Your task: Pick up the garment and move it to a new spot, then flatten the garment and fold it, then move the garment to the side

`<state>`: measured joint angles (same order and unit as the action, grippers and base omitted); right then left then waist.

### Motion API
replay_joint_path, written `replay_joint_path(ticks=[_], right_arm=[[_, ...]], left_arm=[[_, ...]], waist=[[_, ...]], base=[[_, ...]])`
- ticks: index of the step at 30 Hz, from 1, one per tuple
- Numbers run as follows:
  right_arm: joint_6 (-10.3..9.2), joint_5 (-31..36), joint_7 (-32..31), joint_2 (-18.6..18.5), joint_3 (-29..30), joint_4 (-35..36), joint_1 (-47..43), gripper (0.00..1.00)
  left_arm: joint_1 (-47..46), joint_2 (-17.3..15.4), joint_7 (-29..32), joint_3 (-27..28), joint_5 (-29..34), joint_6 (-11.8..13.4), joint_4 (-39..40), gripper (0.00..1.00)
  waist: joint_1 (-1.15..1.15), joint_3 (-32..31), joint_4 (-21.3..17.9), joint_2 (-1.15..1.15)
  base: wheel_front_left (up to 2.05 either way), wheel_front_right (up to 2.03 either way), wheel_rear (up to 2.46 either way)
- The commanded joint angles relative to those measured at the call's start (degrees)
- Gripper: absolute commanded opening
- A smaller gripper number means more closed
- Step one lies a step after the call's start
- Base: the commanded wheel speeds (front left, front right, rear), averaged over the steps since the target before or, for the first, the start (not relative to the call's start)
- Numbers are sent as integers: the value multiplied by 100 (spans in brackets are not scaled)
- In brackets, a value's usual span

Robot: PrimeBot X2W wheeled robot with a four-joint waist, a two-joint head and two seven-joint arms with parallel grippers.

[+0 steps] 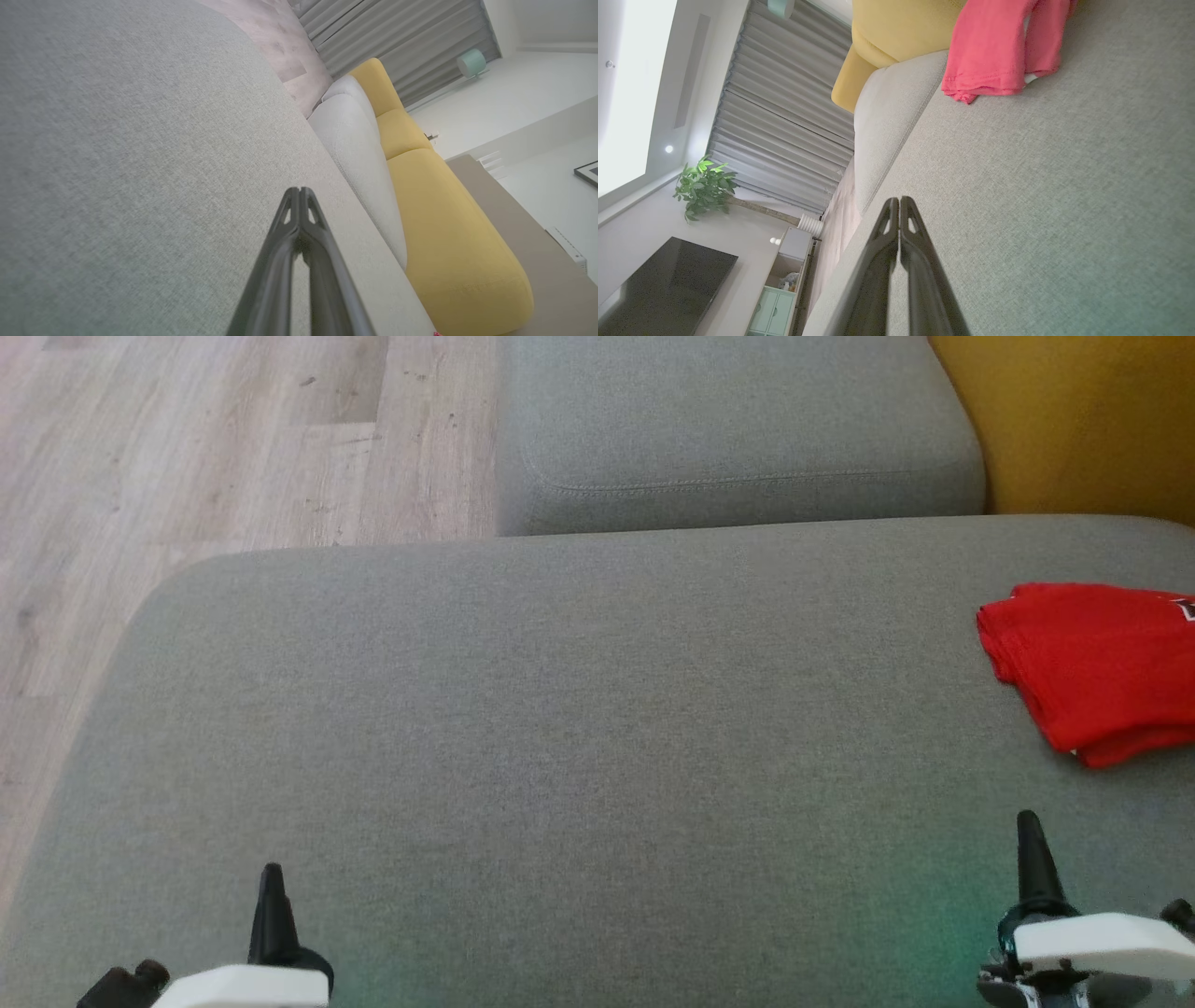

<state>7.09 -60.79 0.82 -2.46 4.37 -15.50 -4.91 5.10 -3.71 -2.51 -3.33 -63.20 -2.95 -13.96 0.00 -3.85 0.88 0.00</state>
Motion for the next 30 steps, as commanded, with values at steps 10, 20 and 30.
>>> replay_joint_path(ticks=[10,20,30], right_arm=[[29,-770,-178,-32,8,173,532,0],[32,-1478,-344,-35,71,166,705,0],[35,-2186,-510,-38,133,158,877,0]], left_arm=[[-511,-65,180,322,-737,-132,129,0],[-691,-60,352,466,-1429,-229,90,0],[-872,-54,525,612,-2119,-325,51,0]], waist=[[0,90,-20,0],[0,183,-40,0],[0,277,-61,0]], base=[[0,0,0],[0,0,0],[0,0,0]])
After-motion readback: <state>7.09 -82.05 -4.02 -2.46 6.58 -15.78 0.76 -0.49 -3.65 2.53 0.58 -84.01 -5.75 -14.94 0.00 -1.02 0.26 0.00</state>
